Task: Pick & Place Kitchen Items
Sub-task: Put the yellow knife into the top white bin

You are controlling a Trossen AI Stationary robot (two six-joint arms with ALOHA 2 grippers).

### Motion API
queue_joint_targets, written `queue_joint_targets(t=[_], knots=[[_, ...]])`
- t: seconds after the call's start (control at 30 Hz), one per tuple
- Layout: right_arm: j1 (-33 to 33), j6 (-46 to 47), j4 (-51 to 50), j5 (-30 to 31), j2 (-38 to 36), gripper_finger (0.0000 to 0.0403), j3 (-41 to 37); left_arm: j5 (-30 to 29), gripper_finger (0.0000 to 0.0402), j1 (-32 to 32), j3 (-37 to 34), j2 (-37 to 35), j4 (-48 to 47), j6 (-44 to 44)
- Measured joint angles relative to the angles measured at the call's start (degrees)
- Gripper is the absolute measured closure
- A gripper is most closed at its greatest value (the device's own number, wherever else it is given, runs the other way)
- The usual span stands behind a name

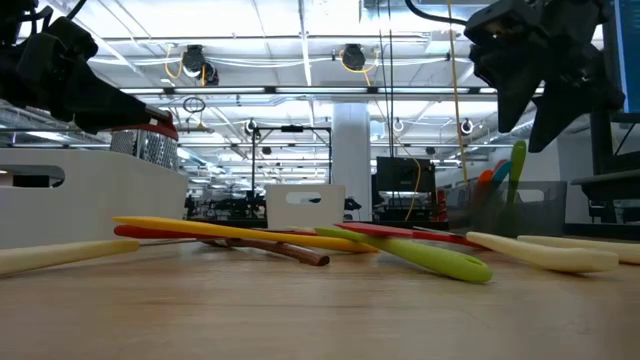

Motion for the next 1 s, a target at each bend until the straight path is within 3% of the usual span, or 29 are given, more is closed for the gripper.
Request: queue_joint_targets(t=[0.47, 0.67, 1.0], knots=[[-0.02, -1.53, 10.3, 0.03, 0.0, 0.0184, 0.0, 0.0, 0.0183, 0.0, -0.01, -0.01, 0.0, -0.02], [-0.11, -1.11, 14.28, 3.1, 0.02, 0.0186, 0.0, 0.02, 0.0183, 0.0, 0.0, -0.01, 0.0, -0.04], [1.68, 2.52, 11.98, -1.71, 4.55, 0.0182, 0.0, 0.04, 0.0183, -0.02, -0.02, -0.01, 0.0, -0.08]])
